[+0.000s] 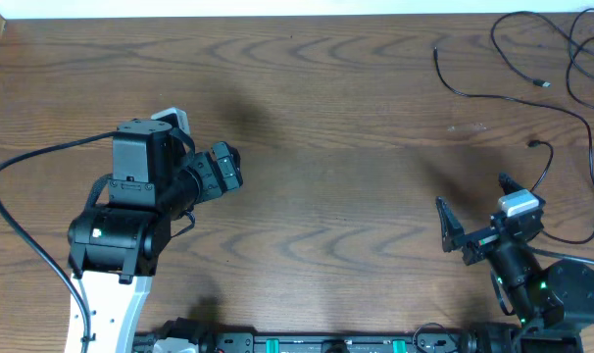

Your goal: Untangle cables

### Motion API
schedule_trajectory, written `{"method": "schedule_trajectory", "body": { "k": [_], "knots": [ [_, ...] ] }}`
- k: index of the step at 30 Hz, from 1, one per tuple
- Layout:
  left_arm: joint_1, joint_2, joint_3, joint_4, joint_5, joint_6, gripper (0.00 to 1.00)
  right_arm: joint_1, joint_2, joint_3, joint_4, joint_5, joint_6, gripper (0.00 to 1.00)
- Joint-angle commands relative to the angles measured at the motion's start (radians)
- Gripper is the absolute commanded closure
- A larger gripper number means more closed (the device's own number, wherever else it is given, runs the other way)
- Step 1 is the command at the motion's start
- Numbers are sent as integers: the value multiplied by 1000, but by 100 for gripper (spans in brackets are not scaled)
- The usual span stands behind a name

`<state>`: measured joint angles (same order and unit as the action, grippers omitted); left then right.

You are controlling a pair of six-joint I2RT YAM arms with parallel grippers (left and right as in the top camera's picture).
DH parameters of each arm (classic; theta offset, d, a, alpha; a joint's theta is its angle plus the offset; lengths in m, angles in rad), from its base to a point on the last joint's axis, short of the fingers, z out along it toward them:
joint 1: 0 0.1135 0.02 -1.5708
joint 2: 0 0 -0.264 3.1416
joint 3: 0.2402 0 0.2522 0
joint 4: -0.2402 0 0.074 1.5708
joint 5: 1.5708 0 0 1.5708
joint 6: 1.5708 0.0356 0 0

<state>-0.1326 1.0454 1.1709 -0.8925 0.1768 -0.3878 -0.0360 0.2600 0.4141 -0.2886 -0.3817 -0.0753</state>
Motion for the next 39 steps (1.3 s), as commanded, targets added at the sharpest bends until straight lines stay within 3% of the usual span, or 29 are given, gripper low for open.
{"method": "schedule_trajectory", "body": {
  "k": [1,27,39],
  "knots": [
    [3,1,5,-2,-14,14,2,-5,-35,-28,0,10,-20,1],
    [3,1,5,-2,-14,14,2,-5,-251,-152,-1,16,-45,1],
    [3,1,5,-2,-13,14,2,-5,-254,-207,0,16,-46,1]
  ]
}}
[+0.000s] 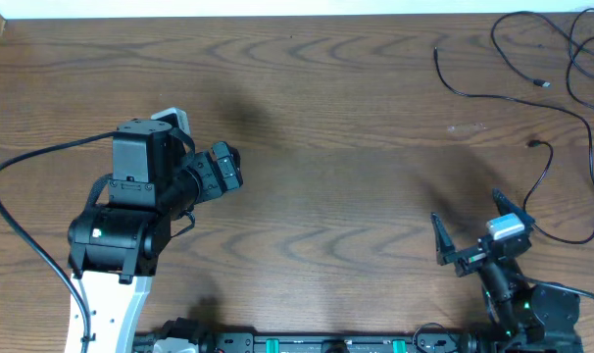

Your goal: Untangle cables

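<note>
Thin black cables (532,103) lie looped over one another at the table's far right corner. One loose plug end (544,85) rests among them, and another end (535,144) lies nearer the front. My right gripper (469,226) is open and empty near the front edge, short of the cables and apart from them. At the left, my left gripper (225,167) points right over bare wood, far from the cables. Its fingers are foreshortened, so I cannot make out how they stand.
The brown wooden table (326,127) fills the view. A thick black supply cable (23,167) arcs from the left arm toward the left edge. One cable strand runs down the right edge beside the right arm.
My right gripper has moved back toward the front edge and a little left, still open. The left arm and the cables have not moved.
</note>
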### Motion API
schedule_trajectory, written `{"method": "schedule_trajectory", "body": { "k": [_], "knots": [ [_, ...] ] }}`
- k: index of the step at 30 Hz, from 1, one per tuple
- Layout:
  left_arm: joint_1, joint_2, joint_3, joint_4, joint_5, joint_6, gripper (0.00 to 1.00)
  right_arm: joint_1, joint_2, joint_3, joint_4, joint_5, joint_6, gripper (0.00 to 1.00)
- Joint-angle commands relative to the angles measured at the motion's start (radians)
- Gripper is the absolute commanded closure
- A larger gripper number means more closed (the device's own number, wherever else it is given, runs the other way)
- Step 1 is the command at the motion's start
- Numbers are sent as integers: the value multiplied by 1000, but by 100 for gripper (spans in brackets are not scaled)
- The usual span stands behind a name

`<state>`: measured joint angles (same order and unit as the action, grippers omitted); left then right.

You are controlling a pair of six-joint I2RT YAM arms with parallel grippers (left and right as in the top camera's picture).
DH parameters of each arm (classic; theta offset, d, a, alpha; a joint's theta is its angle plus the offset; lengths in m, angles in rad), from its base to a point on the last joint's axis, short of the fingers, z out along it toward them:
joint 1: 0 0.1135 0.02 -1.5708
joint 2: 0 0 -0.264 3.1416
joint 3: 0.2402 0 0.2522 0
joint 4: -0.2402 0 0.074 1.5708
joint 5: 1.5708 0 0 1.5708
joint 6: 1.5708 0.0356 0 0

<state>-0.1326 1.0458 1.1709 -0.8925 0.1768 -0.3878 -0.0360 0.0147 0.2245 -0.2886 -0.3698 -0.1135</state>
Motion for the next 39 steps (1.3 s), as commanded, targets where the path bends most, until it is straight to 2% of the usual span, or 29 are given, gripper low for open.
{"method": "schedule_trajectory", "body": {
  "k": [1,13,22,39],
  "knots": [
    [3,1,5,-2,-13,14,2,-5,-9,-21,0,5,-8,1],
    [3,1,5,-2,-14,14,2,-5,-9,-72,14,17,-7,1],
    [3,1,5,-2,-13,14,2,-5,-9,-182,151,23,-7,1],
    [3,1,5,-2,-13,14,2,-13,-8,-183,157,90,-7,1]
  ]
}}
